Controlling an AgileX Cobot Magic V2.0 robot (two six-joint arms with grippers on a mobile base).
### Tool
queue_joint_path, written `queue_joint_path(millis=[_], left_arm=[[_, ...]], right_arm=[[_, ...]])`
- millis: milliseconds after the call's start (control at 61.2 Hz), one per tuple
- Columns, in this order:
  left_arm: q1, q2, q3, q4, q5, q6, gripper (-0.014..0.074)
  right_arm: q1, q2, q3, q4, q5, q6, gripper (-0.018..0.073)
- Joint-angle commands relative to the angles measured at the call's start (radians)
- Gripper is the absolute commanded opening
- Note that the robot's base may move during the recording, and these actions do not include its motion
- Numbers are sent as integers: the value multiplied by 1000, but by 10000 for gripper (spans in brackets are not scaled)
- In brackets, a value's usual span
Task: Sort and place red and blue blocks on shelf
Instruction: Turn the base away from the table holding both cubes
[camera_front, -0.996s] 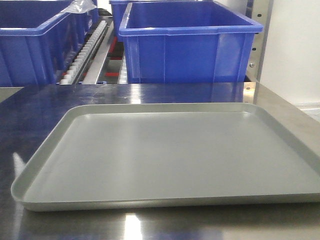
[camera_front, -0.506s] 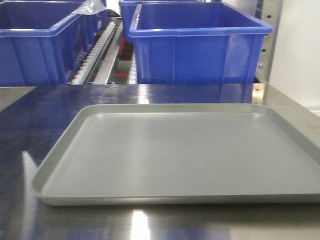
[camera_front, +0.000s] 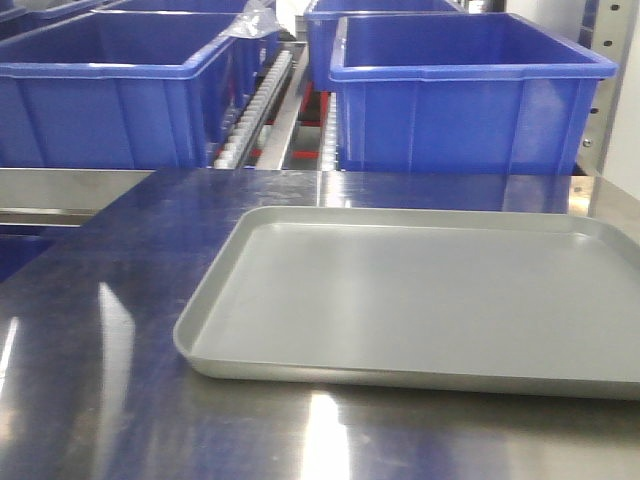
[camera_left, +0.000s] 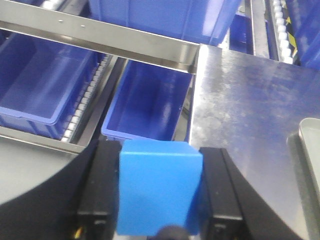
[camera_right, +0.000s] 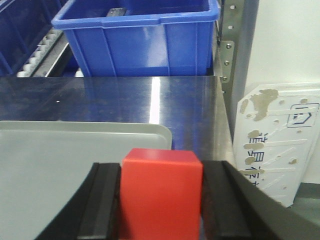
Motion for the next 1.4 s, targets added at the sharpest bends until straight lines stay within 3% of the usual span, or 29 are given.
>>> queue_joint_path(millis=[0, 1388], left_arm=[[1, 1, -29, 15, -67, -5, 122], [1, 1, -29, 15, -67, -5, 122]], right_arm=[[-5, 5, -32, -7, -81, -3, 49], [-5, 5, -32, -7, -81, -3, 49]])
